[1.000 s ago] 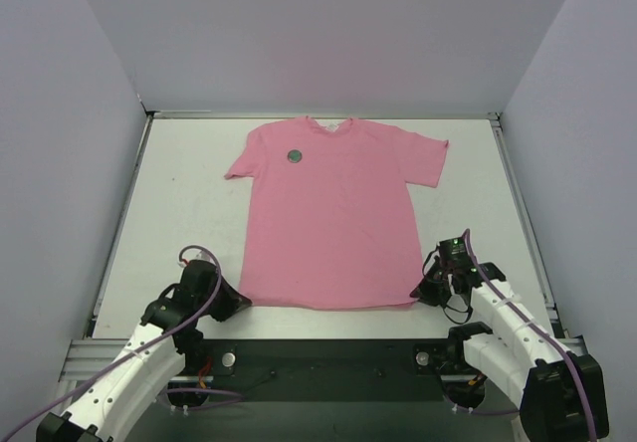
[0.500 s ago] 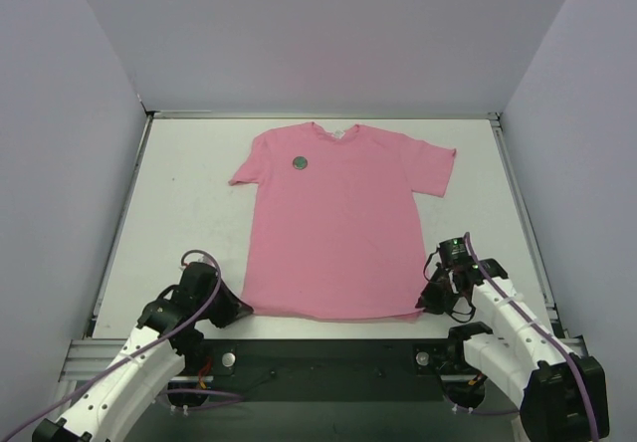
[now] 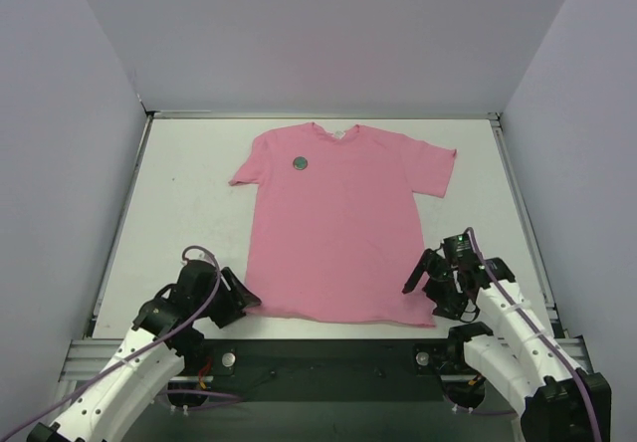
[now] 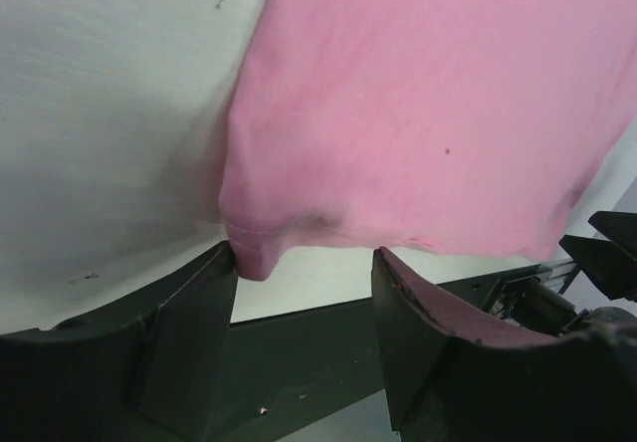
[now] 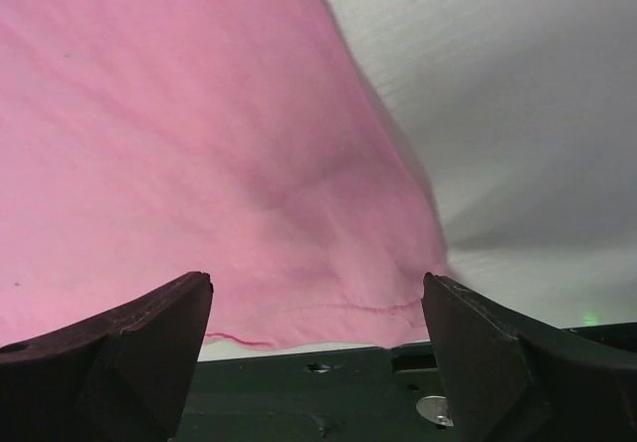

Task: Pin the brooch onto the clothing

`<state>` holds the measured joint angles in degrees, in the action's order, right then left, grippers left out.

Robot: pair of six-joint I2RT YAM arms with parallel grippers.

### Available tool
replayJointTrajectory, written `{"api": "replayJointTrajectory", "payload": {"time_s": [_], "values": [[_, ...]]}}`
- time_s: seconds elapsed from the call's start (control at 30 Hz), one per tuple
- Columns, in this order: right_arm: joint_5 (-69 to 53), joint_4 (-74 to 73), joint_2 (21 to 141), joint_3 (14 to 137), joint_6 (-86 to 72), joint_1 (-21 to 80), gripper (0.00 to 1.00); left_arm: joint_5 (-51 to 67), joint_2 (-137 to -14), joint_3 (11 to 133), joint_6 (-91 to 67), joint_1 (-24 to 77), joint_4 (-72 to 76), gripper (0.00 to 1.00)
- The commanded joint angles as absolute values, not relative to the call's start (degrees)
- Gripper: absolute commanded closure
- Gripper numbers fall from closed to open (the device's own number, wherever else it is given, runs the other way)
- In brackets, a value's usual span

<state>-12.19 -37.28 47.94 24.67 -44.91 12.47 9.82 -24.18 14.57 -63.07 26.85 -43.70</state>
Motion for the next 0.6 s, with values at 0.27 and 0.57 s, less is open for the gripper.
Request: {"api": "replayJointTrajectory", "payload": {"time_s": [0.27, 0.57], "values": [[-8.4, -38.3, 46.2, 35.1, -39.7, 14.3, 0.00, 6.4, -24.8, 19.2, -59.7, 27.3, -34.4, 0.31], [-5.2, -29.5, 56.3, 41.2, -38.7, 25.5, 0.00, -1.7, -40.6, 31.2, -49.4, 27.0, -21.4, 0.20]]}}
